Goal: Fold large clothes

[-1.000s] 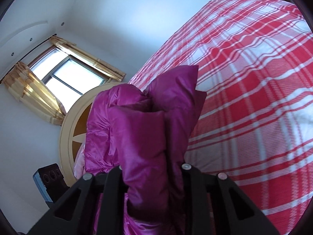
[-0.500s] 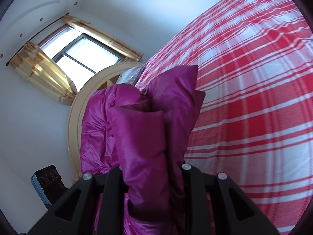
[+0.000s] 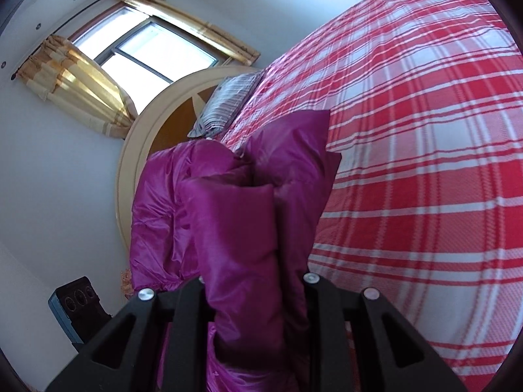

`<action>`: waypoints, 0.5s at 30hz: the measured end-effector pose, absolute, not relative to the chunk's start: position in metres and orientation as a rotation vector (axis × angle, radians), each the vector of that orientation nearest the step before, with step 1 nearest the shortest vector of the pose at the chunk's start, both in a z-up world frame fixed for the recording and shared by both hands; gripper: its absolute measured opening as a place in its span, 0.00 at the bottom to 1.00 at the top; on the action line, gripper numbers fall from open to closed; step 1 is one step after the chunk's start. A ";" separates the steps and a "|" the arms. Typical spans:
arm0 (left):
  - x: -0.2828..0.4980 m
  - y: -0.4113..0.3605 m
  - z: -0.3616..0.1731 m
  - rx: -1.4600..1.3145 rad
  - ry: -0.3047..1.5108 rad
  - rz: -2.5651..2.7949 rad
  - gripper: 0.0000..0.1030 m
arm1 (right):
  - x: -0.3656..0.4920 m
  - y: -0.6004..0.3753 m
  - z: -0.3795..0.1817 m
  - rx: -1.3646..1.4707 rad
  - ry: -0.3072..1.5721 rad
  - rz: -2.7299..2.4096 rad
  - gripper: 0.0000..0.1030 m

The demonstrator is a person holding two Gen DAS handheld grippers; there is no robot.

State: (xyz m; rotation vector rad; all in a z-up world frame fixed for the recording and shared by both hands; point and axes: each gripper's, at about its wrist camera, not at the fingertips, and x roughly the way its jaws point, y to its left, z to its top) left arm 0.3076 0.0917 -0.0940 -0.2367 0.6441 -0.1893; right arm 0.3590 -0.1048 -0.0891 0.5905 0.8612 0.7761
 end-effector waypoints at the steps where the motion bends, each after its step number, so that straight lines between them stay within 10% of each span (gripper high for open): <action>1: 0.309 0.097 -0.095 -0.241 0.646 -0.180 0.29 | 0.361 -0.098 -0.089 0.584 0.867 0.782 0.22; 15: 0.308 0.162 -0.136 -0.319 0.722 -0.098 0.32 | 0.379 -0.027 -0.120 0.515 0.984 0.813 0.22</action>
